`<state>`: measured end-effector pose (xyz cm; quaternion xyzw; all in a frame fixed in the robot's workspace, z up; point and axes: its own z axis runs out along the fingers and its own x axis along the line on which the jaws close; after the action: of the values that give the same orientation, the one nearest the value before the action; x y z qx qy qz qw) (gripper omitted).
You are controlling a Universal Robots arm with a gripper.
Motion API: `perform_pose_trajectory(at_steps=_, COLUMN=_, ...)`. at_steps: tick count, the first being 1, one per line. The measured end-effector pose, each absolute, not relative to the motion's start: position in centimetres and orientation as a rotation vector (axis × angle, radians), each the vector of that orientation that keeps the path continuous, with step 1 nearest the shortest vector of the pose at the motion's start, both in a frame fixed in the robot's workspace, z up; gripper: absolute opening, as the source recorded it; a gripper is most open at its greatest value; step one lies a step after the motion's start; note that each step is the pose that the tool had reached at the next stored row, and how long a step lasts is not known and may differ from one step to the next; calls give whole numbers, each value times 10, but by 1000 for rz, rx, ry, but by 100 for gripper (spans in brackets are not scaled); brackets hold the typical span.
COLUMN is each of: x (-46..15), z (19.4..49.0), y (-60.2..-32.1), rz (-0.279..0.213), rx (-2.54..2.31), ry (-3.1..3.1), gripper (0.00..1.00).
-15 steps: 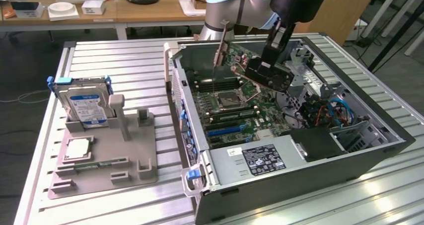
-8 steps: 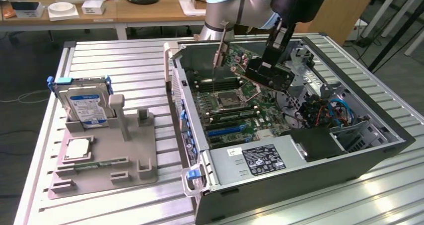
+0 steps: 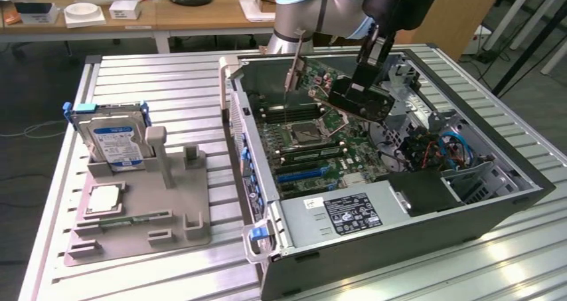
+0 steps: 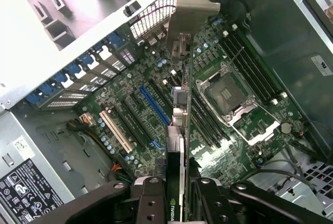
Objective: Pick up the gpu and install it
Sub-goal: 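Insert the gpu into the slot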
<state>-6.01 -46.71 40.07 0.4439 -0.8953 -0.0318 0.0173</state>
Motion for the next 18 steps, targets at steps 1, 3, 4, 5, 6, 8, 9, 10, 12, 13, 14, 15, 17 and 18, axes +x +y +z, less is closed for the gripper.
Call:
perform_pose_trajectory(at_steps=1, x=-60, z=401, y=-467, rz=-99, rx=1385, ry=-2779, gripper=26)
perform_pose_trajectory(at_steps=3, x=-60, z=401, y=-467, rz=-98, rx=1397, ry=-2773, gripper=26)
perform_pose_trajectory(at_steps=4, x=-60, z=401, y=-467, rz=-98, rx=1403, ry=-2770, gripper=26)
perform_pose_trajectory(at_steps=5, x=-60, z=401, y=-467, rz=-98, rx=1409, ry=-2767, gripper=26)
perform_pose_trajectory(at_steps=6, x=-59, z=401, y=-467, rz=-98, rx=1415, ry=-2763, gripper=26)
perform_pose_trajectory(at_steps=8, x=-59, z=401, y=-467, rz=-98, rx=1428, ry=-2757, gripper=26)
perform_pose_trajectory(at_steps=9, x=-59, z=401, y=-467, rz=-98, rx=1433, ry=-2753, gripper=26)
perform_pose_trajectory(at_steps=10, x=-59, z=401, y=-467, rz=-98, rx=1439, ry=-2750, gripper=26)
perform_pose_trajectory(at_steps=12, x=-59, z=401, y=-467, rz=-97, rx=1451, ry=-2744, gripper=26)
perform_pose_trajectory(at_steps=13, x=-59, z=401, y=-467, rz=-97, rx=1457, ry=-2740, gripper=26)
perform_pose_trajectory(at_steps=14, x=-59, z=401, y=-467, rz=-97, rx=1463, ry=-2737, gripper=26)
perform_pose_trajectory(at_steps=15, x=-59, z=401, y=-467, rz=-97, rx=1470, ry=-2733, gripper=26)
perform_pose_trajectory(at_steps=17, x=-58, z=401, y=-467, rz=-97, rx=1482, ry=-2727, gripper=26)
perform_pose_trajectory(at_steps=18, x=-58, z=401, y=-467, rz=-97, rx=1488, ry=-2723, gripper=26)
